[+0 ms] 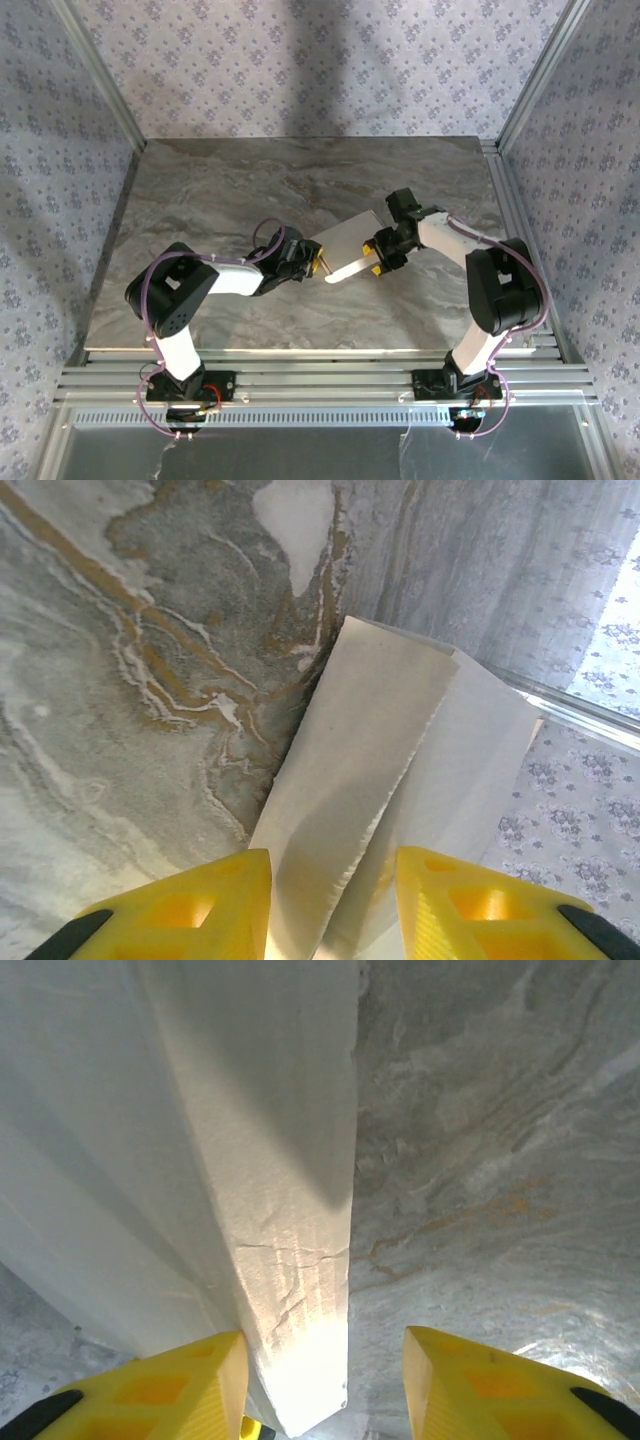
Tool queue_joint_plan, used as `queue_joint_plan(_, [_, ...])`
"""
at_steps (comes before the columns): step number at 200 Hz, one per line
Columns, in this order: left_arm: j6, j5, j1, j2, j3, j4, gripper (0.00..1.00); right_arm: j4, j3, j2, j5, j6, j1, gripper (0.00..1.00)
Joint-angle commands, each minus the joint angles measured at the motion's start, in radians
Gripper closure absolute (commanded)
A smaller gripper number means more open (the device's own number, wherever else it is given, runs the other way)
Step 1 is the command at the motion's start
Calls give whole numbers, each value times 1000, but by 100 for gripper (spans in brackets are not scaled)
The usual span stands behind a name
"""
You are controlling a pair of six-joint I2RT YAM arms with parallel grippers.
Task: Fold the paper box
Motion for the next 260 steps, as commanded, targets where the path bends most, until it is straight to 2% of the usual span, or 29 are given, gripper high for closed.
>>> queue_joint_plan(1, [15,13,6,22,26,-30,63,7,-9,38,21,-32,2,56])
queue_joint_plan(53, [24,34,6,32,40,-39,64,15,-9,83,29,-55,6,65])
queue_joint_plan(85, [31,43,5,24,42,-61,71,8,14,76,42,-57,12,67])
queue_joint_plan(100, [39,45,6,12,42,-79,73,8,19,80,40,-56,12,72])
queue_joint_plan(178, [83,73,10,-25,60,-220,77,18,29,85,36,-47,17,72])
queue_joint_plan(223, [119,75,7,-74,92,-320,64,22,35,88,33,-42,16,73])
queue_joint_plan(260, [178,65,-3,-123,132,-439,60,24,39,89,32,-42,18,73])
